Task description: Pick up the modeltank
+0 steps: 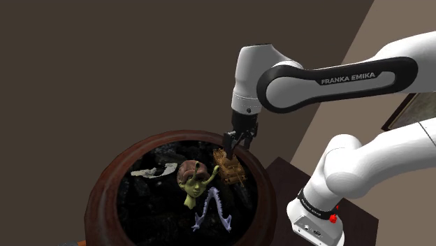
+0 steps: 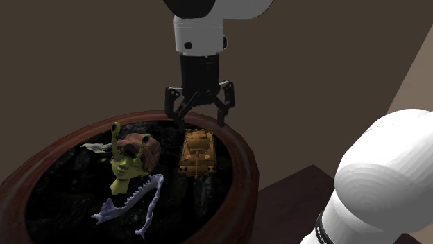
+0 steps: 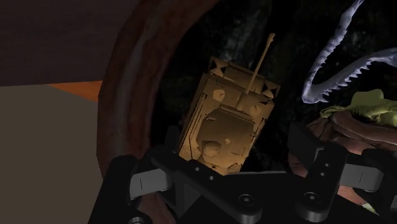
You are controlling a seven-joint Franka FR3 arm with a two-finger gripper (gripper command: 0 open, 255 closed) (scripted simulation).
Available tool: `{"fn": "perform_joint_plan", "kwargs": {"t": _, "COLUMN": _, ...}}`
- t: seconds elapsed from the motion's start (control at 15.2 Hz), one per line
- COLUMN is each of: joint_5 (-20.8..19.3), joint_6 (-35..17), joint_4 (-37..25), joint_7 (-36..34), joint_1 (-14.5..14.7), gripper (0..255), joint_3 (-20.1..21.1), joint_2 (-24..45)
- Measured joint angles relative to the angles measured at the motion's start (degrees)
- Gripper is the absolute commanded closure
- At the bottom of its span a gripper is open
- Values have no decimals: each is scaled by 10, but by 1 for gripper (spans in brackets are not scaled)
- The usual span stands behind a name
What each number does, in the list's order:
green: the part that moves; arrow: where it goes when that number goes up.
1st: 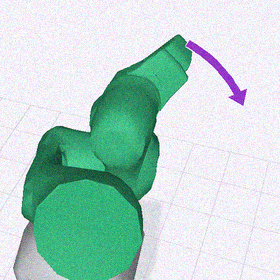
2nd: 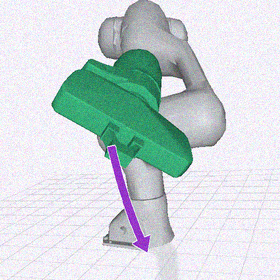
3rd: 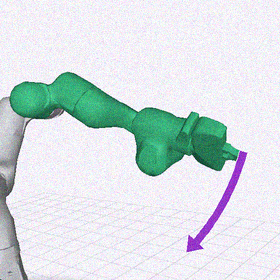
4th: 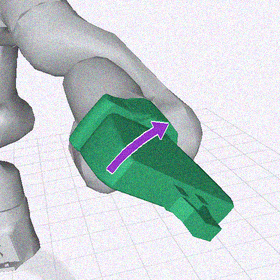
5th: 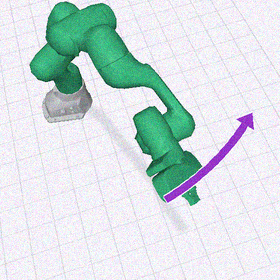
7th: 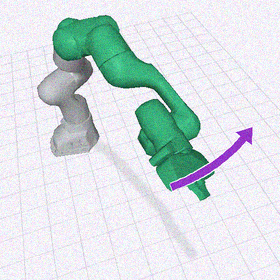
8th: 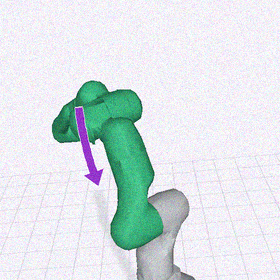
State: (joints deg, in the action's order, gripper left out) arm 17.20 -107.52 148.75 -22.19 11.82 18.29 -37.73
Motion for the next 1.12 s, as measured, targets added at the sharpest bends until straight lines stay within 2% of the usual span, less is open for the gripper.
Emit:
{"fn": "perform_joint_plan", "kwargs": {"t": 0.53, "joint_5": 15, "joint_6": -69, "joint_4": 41, "joint_7": 0, "joint_1": 6, "gripper": 0, "joint_3": 20, "joint_2": 26}}
{"fn": "perform_joint_plan", "kwargs": {"t": 0.59, "joint_5": 15, "joint_6": -72, "joint_4": 43, "joint_7": 1, "joint_1": 6, "gripper": 255, "joint_3": 20, "joint_2": 27}}
{"fn": "perform_joint_plan", "kwargs": {"t": 1.12, "joint_5": 16, "joint_6": -74, "joint_4": 44, "joint_7": 2, "joint_1": 6, "gripper": 255, "joint_3": 20, "joint_2": 26}}
